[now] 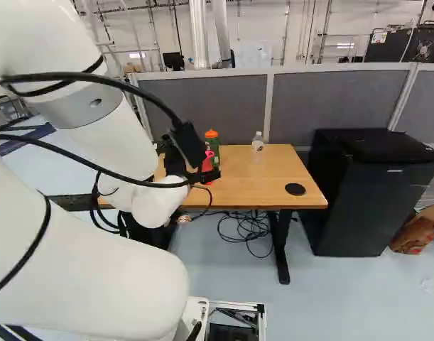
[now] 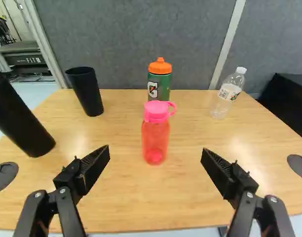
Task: Pick up the green bottle from the table
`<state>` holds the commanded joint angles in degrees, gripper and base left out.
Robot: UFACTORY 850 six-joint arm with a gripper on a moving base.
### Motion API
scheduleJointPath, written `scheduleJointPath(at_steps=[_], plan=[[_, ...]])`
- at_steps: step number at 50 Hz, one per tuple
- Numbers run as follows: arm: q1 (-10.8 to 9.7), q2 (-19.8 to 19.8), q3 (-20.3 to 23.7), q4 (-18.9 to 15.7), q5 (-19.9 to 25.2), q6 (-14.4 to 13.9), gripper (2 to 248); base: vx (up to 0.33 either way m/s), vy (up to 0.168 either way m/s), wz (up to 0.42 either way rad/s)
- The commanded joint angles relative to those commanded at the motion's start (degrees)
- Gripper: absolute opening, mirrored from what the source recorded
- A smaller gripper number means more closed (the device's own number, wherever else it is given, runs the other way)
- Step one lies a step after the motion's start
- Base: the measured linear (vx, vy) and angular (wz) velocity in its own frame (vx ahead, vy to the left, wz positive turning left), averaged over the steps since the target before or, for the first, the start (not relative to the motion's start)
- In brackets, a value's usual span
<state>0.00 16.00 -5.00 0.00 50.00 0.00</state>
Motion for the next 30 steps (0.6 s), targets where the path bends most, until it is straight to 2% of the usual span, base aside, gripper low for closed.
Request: scheduleJointPath(at_steps=[9,22,30], plan=[[0.00,-0.47,-0.39,0.00,0.00,0.00,247,0.123,0.001,-0.016],[0.00,0.61,-0.59,0.00,0.00,0.00,247,0.004,0.001,-0.001],[0.00,0.13,-2.15,0.00,0.00,0.00,247,0.000,0.000,0.000]])
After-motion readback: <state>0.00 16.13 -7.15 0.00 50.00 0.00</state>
